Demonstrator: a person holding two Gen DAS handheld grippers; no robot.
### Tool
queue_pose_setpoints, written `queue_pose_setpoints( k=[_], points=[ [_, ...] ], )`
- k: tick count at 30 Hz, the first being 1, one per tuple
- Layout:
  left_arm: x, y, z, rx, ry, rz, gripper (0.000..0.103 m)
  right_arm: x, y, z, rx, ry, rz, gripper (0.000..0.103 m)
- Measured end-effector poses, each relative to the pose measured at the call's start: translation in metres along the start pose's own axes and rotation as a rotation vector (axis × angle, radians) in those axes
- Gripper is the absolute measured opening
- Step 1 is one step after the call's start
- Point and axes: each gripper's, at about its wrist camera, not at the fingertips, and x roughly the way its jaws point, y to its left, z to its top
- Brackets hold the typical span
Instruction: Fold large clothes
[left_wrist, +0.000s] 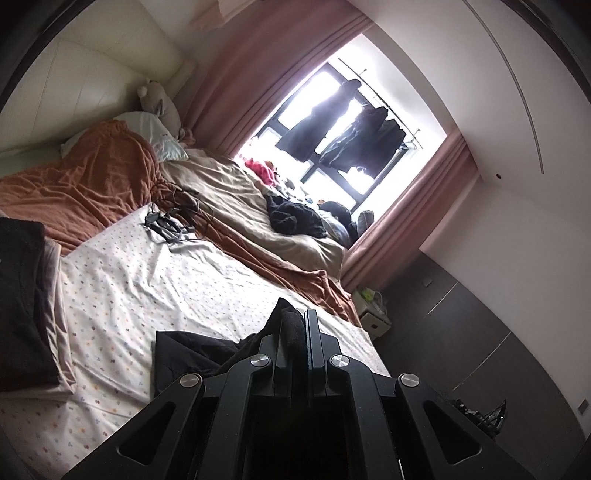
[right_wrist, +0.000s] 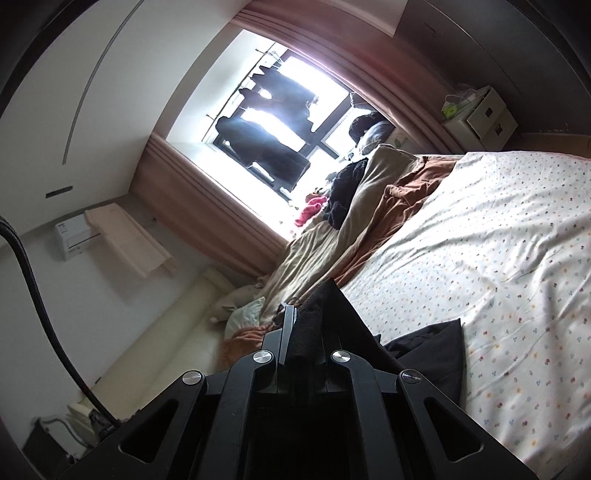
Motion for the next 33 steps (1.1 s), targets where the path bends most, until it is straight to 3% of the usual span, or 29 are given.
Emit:
queue_pose_setpoints(
  k=[8, 20, 23, 24, 25, 26, 27, 28, 30, 33],
  points=[
    [0.070, 0.037, 0.008, -0.046, 0.044, 0.048, 0.004, 0.063, -0.026, 0.006, 0.014, 0.033, -0.046, 0.005],
    [0.173, 0.112, -0.008, -0.139, 0.172, 0.163, 0.004, 0.150, -0.080, -0.008, 0.010, 0.144, -0.233, 0.005],
    [0.192, 0.126, -0.013, -0.157, 0.226, 0.218, 0.005, 0.162, -0.080, -0.011, -0.023, 0.190, -0.313, 0.010],
    [0.198, 0.129, -0.014, -0.160, 0.248, 0.237, 0.008, 0.163, -0.077, -0.011, -0.039, 0.198, -0.339, 0.020],
    [0.202, 0.131, -0.016, -0.159, 0.270, 0.244, 0.021, 0.160, -0.073, -0.011, -0.059, 0.190, -0.350, 0.027],
    [0.204, 0.130, -0.016, -0.155, 0.285, 0.239, 0.033, 0.155, -0.069, -0.010, -0.076, 0.172, -0.355, 0.041],
    [0.203, 0.128, -0.017, -0.146, 0.280, 0.234, 0.062, 0.148, -0.064, -0.008, -0.085, 0.157, -0.359, 0.051],
    [0.198, 0.125, -0.017, -0.135, 0.256, 0.227, 0.080, 0.141, -0.060, -0.007, -0.090, 0.145, -0.365, 0.053],
    [0.182, 0.115, -0.017, -0.096, 0.203, 0.223, 0.090, 0.129, -0.058, -0.004, -0.082, 0.143, -0.369, 0.053],
    [0.166, 0.112, -0.018, -0.082, 0.211, 0.234, 0.090, 0.109, -0.060, -0.006, -0.054, 0.148, -0.386, 0.053]
  ],
)
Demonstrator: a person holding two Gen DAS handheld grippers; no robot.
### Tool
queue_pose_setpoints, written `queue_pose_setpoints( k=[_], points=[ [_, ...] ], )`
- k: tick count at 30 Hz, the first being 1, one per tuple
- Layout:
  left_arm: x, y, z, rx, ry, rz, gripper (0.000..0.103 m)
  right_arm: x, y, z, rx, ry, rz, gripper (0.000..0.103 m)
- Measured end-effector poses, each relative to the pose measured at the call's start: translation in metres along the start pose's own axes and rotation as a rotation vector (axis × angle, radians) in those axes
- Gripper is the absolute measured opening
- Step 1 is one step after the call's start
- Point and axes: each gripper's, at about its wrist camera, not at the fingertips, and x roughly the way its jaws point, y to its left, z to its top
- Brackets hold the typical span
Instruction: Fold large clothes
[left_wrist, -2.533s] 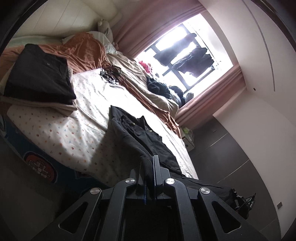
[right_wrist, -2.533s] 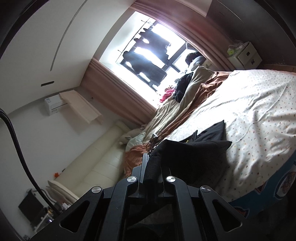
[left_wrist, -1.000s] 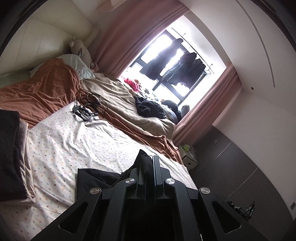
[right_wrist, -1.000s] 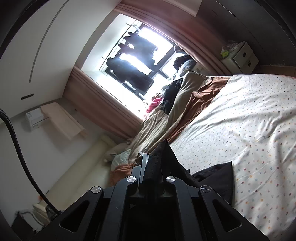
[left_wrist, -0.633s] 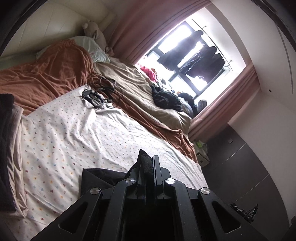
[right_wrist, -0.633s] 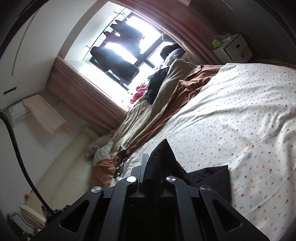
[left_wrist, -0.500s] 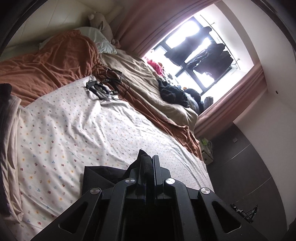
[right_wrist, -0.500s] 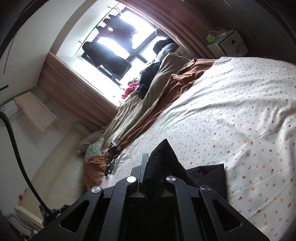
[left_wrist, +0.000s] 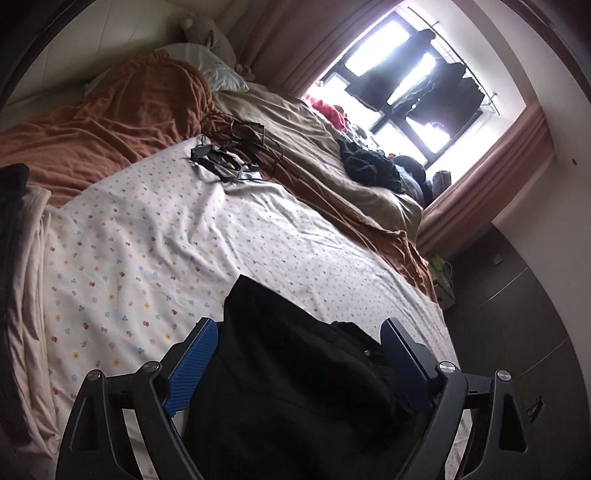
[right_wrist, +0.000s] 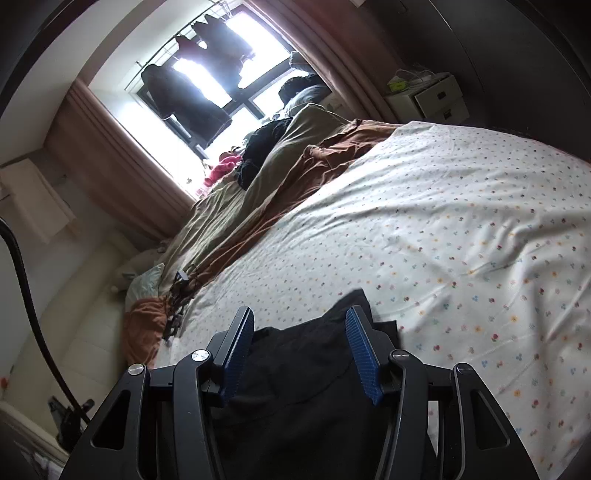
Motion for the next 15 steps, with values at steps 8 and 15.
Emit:
queue_pose_setpoints(
  k=[8, 15],
  points=[
    [-0.027, 0.035, -0.028, -0.024, 0.030, 0.079, 0.090, -0.022, -0.027, -0.034, 0.025, 0.092, -0.072, 0.053],
    [-0.029, 0.066, -0.071, -0.033, 0.118, 0.142, 0.087, -0.010, -0.046, -0.074, -0.018, 0.225, -0.163, 0.053]
  ],
)
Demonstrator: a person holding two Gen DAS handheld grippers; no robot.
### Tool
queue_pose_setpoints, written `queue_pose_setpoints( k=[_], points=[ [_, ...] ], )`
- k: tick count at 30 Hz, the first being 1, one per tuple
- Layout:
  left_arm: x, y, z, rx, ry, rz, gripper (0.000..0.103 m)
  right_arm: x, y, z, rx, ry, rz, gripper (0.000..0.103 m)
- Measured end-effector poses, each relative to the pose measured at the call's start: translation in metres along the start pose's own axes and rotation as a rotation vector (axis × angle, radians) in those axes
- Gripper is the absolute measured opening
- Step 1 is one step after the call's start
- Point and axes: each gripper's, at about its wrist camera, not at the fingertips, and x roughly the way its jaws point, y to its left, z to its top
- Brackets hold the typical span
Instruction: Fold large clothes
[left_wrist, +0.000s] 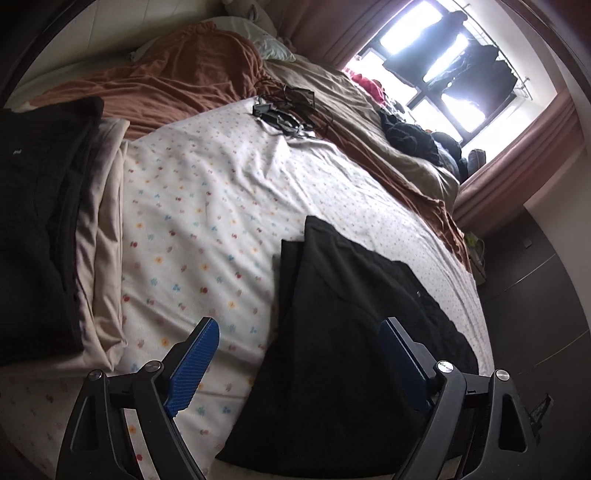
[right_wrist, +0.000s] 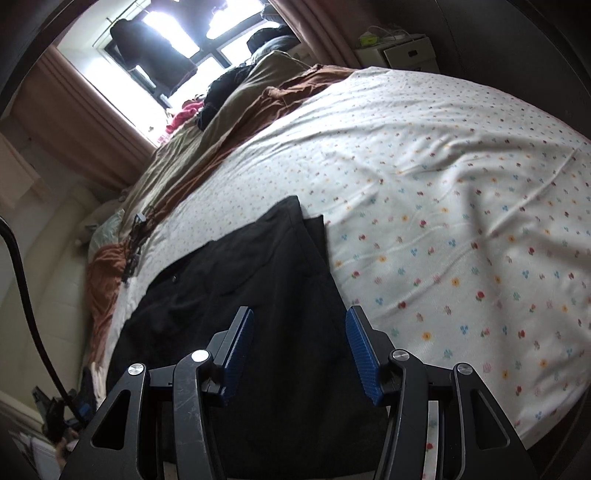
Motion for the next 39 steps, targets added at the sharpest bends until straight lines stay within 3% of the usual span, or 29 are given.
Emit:
queue_pose_setpoints(
  k=[7, 11, 12, 13, 14, 15, 18, 22, 37, 39],
  points=[
    [0.022, 0.013, -0.040, 0.034, 0.104, 0.054, 0.078, 0.027, -0.015, -0.027, -0.028, 0.130, -0.054, 0.053],
    [0.030, 0.017, -0.061, 0.052, 0.160, 0.080, 0.074, 0.033, -0.021, -0.038, -0.024, 0.156, -0.044, 0.053],
    [0.032, 0.018, -0.065, 0.058, 0.170, 0.084, 0.071, 0.032, -0.022, -0.040, -0.020, 0.154, -0.036, 0.048],
    [0.033, 0.019, -0.069, 0.063, 0.179, 0.090, 0.062, 0.031, -0.022, -0.041, -0.018, 0.149, -0.026, 0.042],
    [0.034, 0.021, -0.071, 0.065, 0.188, 0.099, 0.055, 0.031, -0.023, -0.042, -0.019, 0.150, -0.012, 0.028],
    [0.036, 0.023, -0.074, 0.061, 0.202, 0.099, 0.038, 0.032, -0.023, -0.042, -0.016, 0.154, 0.009, 0.016],
    [0.031, 0.027, -0.076, 0.039, 0.178, 0.091, 0.026, 0.025, -0.020, -0.043, -0.028, 0.132, 0.035, 0.007],
    [0.024, 0.024, -0.072, 0.020, 0.161, 0.086, 0.010, 0.012, -0.015, -0.042, -0.041, 0.089, 0.059, 0.005],
    [0.033, 0.027, -0.061, -0.021, 0.156, 0.115, 0.006, 0.019, -0.021, -0.032, 0.012, 0.102, 0.037, 0.004],
    [0.033, 0.031, -0.058, -0.045, 0.166, 0.099, 0.008, 0.018, -0.026, -0.031, 0.041, 0.110, 0.022, 0.019]
  ],
)
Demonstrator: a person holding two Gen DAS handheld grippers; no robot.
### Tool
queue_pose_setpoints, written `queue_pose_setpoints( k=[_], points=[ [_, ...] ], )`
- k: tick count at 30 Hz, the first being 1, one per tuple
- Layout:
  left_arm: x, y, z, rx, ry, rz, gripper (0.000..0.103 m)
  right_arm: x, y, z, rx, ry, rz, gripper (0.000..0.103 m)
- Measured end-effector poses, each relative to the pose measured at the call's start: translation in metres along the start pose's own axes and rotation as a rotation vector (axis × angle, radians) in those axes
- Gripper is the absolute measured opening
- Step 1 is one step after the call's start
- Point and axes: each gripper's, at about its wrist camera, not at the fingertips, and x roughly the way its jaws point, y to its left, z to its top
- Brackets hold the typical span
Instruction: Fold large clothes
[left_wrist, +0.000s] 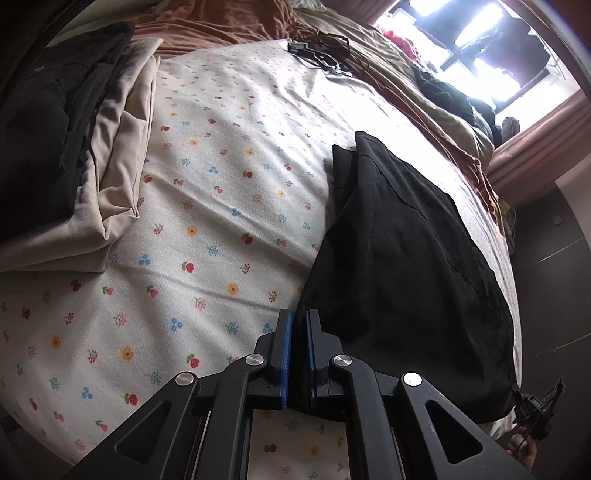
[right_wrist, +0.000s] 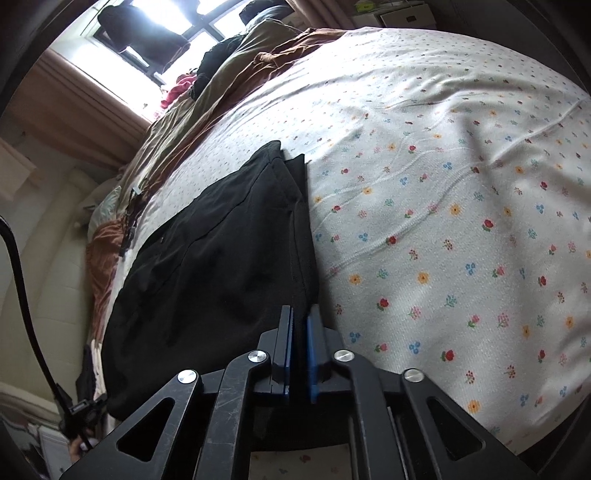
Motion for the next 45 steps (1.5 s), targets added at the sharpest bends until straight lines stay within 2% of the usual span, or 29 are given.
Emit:
queue_pose_setpoints(
  k=[1, 2, 3, 4, 5, 6, 7, 9, 14, 16, 20, 22, 23, 25, 26, 27, 28, 31, 34, 41, 43, 45],
  points=[
    [-0.002, 0.002, 0.001, -0.009, 0.002, -0.009, 0.011, -0.003, -0.002, 0.000, 0.007, -0.003, -0.009, 0.024],
    [-0.006, 0.004, 0.001, -0.014, -0.001, -0.019, 0.012, -0.007, -0.004, 0.000, 0.010, -0.013, -0.014, 0.035],
    [-0.010, 0.005, 0.000, -0.014, -0.008, -0.025, 0.024, -0.011, -0.007, -0.002, 0.015, -0.019, -0.017, 0.045],
    [-0.015, 0.007, -0.001, -0.014, -0.015, -0.026, 0.049, -0.016, -0.009, -0.005, 0.019, -0.022, -0.016, 0.049],
    [-0.020, 0.009, -0.004, -0.018, -0.025, -0.029, 0.063, -0.020, -0.011, -0.008, 0.023, -0.020, -0.011, 0.051],
    [-0.026, 0.011, -0.007, -0.022, -0.043, -0.043, 0.081, -0.023, -0.014, -0.011, 0.025, -0.013, -0.004, 0.051],
    [-0.032, 0.013, -0.010, -0.025, -0.065, -0.069, 0.084, -0.024, -0.016, -0.015, 0.028, -0.005, -0.002, 0.051],
    [-0.037, 0.014, -0.016, -0.026, -0.067, -0.101, 0.084, -0.025, -0.022, -0.023, 0.038, 0.015, -0.001, 0.051],
    [-0.024, 0.021, -0.025, -0.041, -0.012, -0.115, 0.083, -0.026, -0.035, -0.043, 0.087, 0.067, 0.053, 0.051],
    [-0.017, 0.023, -0.027, -0.039, -0.002, -0.114, 0.076, -0.023, -0.034, -0.050, 0.106, 0.084, 0.098, 0.051],
    [-0.011, 0.021, -0.027, -0.035, 0.004, -0.155, 0.068, -0.005, -0.024, -0.058, 0.137, 0.124, 0.178, 0.051],
    [-0.004, 0.017, -0.026, -0.030, 0.033, -0.175, 0.055, 0.005, -0.018, -0.058, 0.150, 0.113, 0.193, 0.051],
    [-0.001, 0.016, -0.025, -0.027, 0.047, -0.173, 0.055, 0.009, -0.018, -0.057, 0.164, 0.098, 0.190, 0.051],
    [0.003, 0.013, -0.026, -0.017, 0.051, -0.175, 0.051, 0.014, -0.024, -0.053, 0.207, 0.069, 0.200, 0.041],
    [0.004, 0.012, -0.027, -0.019, 0.055, -0.180, 0.049, 0.016, -0.026, -0.051, 0.223, 0.057, 0.206, 0.031],
    [0.005, 0.012, -0.029, -0.021, 0.059, -0.184, 0.041, 0.016, -0.028, -0.050, 0.237, 0.043, 0.217, 0.021],
    [0.006, 0.011, -0.031, -0.022, 0.066, -0.189, 0.030, 0.015, -0.029, -0.048, 0.239, 0.035, 0.224, 0.019],
    [0.005, 0.009, -0.039, -0.027, 0.062, -0.191, 0.021, 0.011, -0.022, -0.042, 0.195, 0.016, 0.204, 0.014],
    [-0.001, 0.008, -0.045, -0.070, 0.053, -0.205, 0.018, 0.006, -0.020, -0.034, 0.172, -0.002, 0.195, 0.013],
    [-0.019, -0.004, -0.071, -0.119, 0.059, -0.260, 0.017, -0.005, -0.031, -0.012, 0.181, -0.053, 0.149, 0.012],
    [-0.021, -0.005, -0.079, -0.123, 0.065, -0.273, 0.017, -0.005, -0.030, -0.009, 0.181, -0.047, 0.103, 0.012],
    [-0.023, -0.007, -0.084, -0.102, 0.059, -0.265, 0.018, -0.007, -0.020, -0.009, 0.129, -0.047, 0.029, 0.017]
  ],
)
